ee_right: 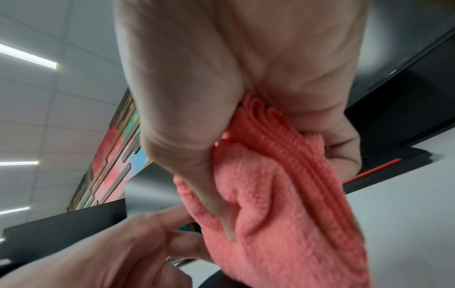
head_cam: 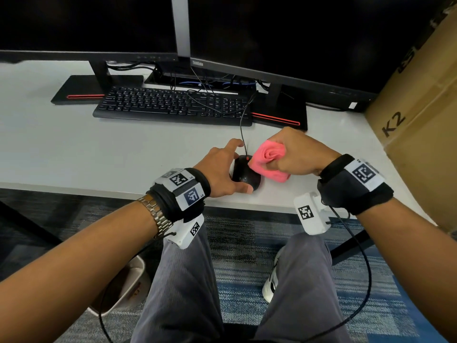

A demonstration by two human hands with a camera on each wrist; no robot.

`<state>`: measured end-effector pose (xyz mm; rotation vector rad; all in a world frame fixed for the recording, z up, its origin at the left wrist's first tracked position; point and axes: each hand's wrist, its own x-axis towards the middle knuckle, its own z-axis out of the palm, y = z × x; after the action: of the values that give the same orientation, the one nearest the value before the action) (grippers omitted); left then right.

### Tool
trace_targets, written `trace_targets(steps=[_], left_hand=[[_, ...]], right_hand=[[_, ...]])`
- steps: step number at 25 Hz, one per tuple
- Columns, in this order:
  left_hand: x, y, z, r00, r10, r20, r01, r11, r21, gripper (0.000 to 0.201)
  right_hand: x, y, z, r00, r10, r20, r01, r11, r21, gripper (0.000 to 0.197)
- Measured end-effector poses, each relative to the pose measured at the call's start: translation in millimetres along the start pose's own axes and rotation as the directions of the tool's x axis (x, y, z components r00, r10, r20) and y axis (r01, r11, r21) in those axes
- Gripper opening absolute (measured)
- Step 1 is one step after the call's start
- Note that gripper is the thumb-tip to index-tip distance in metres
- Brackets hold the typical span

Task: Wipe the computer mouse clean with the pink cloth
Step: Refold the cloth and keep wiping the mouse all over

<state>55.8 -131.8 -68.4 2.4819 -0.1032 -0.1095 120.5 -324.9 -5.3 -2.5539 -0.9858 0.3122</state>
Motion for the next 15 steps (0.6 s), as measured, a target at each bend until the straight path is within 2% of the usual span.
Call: trace_targets(steps=[5,10,13,15], left_hand=[[1,1,1,1.000,0.005,0.005,-0.005,1.000,0.021,0.096],[2,4,3,0.998,0.056,-0.015,-0.054,0.989,0.138,0.073],[7,8,-3,0.997,0.077,-0.004,-0.075,0.976,0.204,0.074],[8,10,-14,0.995,0.091,0.052,-0.101,0.966,0.239,0.075]], right_hand=[[-13,-7,8,0.998,-0.062,-0.024,0.061,0.997,-0.041,0.011],[-5,1,8,0.994,-0.062,-0.089,0.061,0.998,-0.020,0.003],[-2,5,11,0.994,-0.059,-0.094,0.056,0.998,-0.042,0.007],[-3,5,11,0.993,-0.075,-0.088,0.071,0.997,-0.040,0.010]])
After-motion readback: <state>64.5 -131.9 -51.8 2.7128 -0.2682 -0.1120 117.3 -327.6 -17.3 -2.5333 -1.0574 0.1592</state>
